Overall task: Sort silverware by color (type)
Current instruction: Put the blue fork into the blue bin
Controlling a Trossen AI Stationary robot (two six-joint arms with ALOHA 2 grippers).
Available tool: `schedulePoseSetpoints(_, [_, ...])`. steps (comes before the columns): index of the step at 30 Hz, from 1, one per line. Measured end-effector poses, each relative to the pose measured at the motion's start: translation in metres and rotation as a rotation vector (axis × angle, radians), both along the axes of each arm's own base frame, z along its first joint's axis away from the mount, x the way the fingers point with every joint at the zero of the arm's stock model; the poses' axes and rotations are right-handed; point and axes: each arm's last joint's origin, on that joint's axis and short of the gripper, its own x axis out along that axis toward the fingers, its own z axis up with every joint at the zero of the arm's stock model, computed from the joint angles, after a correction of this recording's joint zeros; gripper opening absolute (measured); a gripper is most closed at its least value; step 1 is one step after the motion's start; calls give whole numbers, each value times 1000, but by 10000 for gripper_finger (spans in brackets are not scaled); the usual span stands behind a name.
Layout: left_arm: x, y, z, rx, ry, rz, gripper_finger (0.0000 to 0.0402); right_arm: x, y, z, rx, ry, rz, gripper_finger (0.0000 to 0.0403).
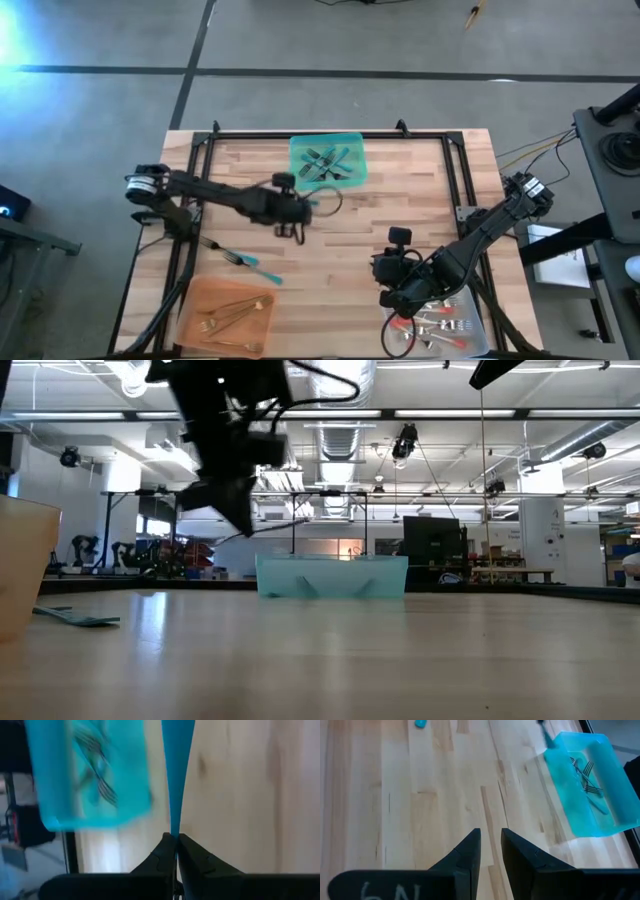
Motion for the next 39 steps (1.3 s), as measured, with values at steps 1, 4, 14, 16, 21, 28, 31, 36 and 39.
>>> schedulePoseSetpoints(1, [5,6,6,2,-29,-4,0,0,0,0,0,-1,1,68])
schedulePoseSetpoints(4, [19,28,22,22,-119,2,0,0,0,0,1,-2,0,68])
schedulePoseSetpoints(14, [38,110,56,-138,-408,-81,0,1,1,1,10,-13,0,68])
schedulePoseSetpoints(16, [39,122,49,-184,-426,-86,0,2,1,1,15,-20,0,68])
schedulePoseSetpoints(21, [51,141,17,-246,-370,-61,0,2,2,1,22,-29,0,68])
schedulePoseSetpoints(28, [78,156,2,-294,-259,-22,0,3,2,2,28,-37,0,68])
schedulePoseSetpoints(31, [89,162,-1,-333,-173,8,0,3,3,2,29,-38,0,68])
schedulePoseSetpoints(36, [102,170,-10,-395,-36,61,0,3,3,2,31,-41,0,68])
schedulePoseSetpoints(39, [108,172,-8,-400,-47,54,0,3,3,2,31,-41,0,68])
